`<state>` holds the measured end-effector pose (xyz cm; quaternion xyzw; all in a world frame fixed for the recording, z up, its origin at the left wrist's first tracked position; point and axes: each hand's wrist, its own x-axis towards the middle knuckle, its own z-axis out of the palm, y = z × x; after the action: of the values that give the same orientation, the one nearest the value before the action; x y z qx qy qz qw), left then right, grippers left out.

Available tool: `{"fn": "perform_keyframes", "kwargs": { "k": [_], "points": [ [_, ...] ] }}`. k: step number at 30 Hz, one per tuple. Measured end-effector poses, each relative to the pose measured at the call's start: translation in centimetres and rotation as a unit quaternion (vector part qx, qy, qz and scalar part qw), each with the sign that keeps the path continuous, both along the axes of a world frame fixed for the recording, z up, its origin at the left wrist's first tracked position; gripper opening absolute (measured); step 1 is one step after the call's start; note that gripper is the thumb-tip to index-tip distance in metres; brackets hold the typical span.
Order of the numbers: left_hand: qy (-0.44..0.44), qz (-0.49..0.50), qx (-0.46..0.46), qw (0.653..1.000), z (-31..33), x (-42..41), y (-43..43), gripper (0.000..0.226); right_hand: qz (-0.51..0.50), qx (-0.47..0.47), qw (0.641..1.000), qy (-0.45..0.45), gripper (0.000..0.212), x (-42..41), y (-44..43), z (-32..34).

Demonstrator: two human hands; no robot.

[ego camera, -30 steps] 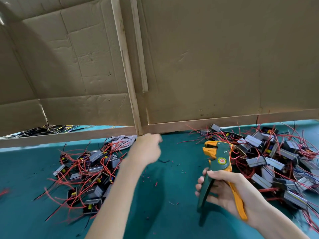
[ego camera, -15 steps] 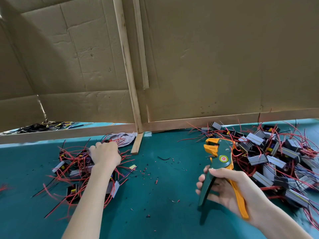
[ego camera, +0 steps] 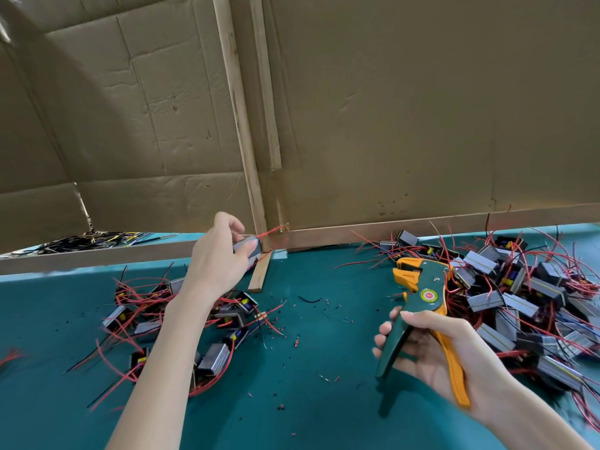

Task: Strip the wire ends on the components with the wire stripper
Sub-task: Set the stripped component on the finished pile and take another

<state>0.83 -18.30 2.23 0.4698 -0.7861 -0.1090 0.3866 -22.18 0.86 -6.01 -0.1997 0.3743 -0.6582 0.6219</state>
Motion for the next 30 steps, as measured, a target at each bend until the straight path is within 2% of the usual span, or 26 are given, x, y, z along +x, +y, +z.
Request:
{"fn": "perform_keyframes", "kwargs": {
  "k": [2,7,9,12,15,19,22,24,27,30],
  "points": [
    [0.055,-0.004,-0.010,0.998,0.2,-0.4,0.2,0.019,-0.002,0.001,1.000,0.000,0.043,0.0,0.0,0.0],
    [0.139,0.065,-0.066,0.986,0.6,-0.3,0.0,0.016,-0.003,0.000,1.000,0.003,0.042,0.1,0.0,0.2],
    [0.156,0.103,-0.123,0.975,0.8,0.4,-0.3,0.015,-0.002,-0.003,1.000,0.004,0.039,0.2,0.0,0.4],
    [0.269,0.086,-0.144,0.948,1.9,1.4,-0.2,0.015,-0.001,-0.001,1.000,0.004,0.036,0.3,0.1,0.5],
    [0.313,0.100,-0.200,0.923,3.0,2.3,0.0,0.016,0.002,-0.001,1.000,0.004,0.037,0.5,0.3,0.7],
    [0.309,0.053,-0.194,0.929,3.3,1.7,0.6,0.019,0.002,-0.004,1.000,0.010,0.035,0.7,0.5,0.9],
    [0.318,-0.017,-0.157,0.935,3.0,0.0,1.5,0.018,-0.007,-0.003,1.000,0.012,0.030,0.7,0.6,1.1],
    [0.350,-0.052,-0.128,0.926,2.9,-1.1,2.1,0.016,-0.012,-0.005,1.000,0.012,0.029,0.7,0.6,1.2],
    [0.351,-0.047,-0.138,0.925,2.9,-2.0,2.5,0.015,-0.018,-0.007,1.000,0.010,0.027,0.6,0.6,1.3],
    [0.382,-0.053,-0.057,0.921,2.7,-2.0,2.2,0.018,-0.015,-0.006,1.000,0.007,0.029,0.5,0.6,1.3]
  ]
}}
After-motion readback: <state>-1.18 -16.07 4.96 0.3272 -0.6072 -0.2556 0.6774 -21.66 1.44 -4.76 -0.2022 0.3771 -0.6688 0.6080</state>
